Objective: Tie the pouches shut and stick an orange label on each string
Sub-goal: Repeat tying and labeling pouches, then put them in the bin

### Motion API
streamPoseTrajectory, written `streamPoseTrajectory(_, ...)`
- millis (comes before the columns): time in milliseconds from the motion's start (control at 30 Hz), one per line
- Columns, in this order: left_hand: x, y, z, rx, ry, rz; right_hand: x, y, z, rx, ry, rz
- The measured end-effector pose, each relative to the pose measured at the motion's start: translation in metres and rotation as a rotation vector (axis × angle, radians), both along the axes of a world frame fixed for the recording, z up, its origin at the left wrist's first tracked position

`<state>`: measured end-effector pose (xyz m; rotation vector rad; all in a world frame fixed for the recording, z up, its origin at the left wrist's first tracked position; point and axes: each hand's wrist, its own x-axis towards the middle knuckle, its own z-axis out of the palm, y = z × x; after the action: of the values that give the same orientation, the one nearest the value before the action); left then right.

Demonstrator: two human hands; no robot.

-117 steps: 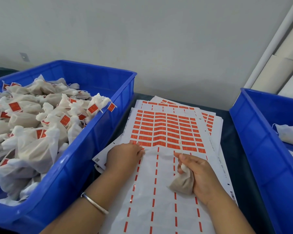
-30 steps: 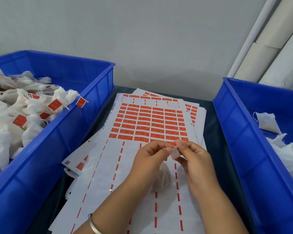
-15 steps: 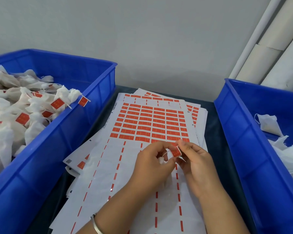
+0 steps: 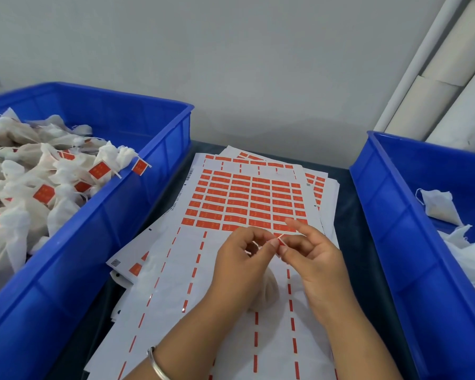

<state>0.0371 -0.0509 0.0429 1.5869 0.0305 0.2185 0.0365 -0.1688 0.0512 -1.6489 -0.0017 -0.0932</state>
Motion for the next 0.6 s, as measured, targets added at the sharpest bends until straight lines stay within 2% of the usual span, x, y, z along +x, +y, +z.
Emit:
streamPoseTrajectory(433, 0.0020, 0.0000, -0.0020, 0.015, 0.095, -0.031, 0.0005, 0.0032, 0.0002, -0.027, -0.024, -0.029)
streamPoseTrajectory(600, 0.0021, 0.0013, 0.0009, -0.011, 0.118, -0.030, 0.0033, -0.0024, -0.0038, 0.041, 0.001, -0.094)
